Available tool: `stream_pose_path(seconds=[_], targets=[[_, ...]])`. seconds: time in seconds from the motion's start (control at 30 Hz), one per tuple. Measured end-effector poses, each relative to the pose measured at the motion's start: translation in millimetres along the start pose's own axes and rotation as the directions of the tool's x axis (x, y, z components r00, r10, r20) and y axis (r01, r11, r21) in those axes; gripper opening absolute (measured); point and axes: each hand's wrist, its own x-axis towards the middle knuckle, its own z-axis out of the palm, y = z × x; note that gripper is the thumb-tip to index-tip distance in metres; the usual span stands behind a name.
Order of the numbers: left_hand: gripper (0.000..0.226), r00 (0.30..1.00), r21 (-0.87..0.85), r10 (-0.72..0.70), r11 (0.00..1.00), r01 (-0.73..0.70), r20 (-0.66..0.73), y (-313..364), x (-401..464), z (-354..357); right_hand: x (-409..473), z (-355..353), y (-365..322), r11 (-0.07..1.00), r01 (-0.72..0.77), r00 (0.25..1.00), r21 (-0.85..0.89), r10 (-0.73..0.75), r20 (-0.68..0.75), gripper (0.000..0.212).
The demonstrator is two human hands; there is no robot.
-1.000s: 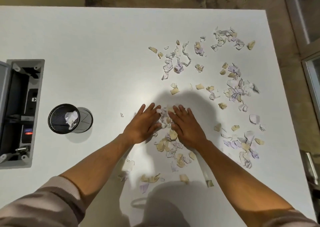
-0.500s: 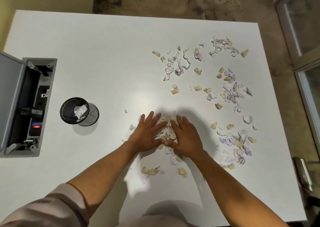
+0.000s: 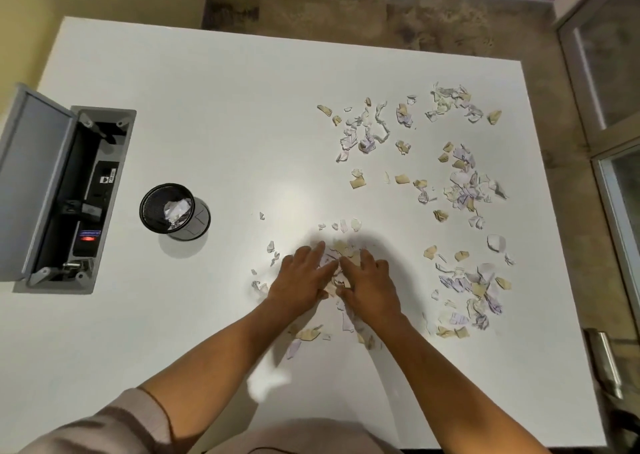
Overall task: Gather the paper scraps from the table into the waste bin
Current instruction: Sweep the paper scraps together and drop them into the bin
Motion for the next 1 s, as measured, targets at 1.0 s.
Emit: stream_pose_path(seconds=[1.0], targets=[[0.019, 0.846, -0.938, -0.533, 0.285, 0.199, 0.018, -17.1, -40.6, -53.5, -17.5, -32.1, -36.9, 0.089, -0.235, 0.939, 0.968, 0.277, 0.203, 0.007]])
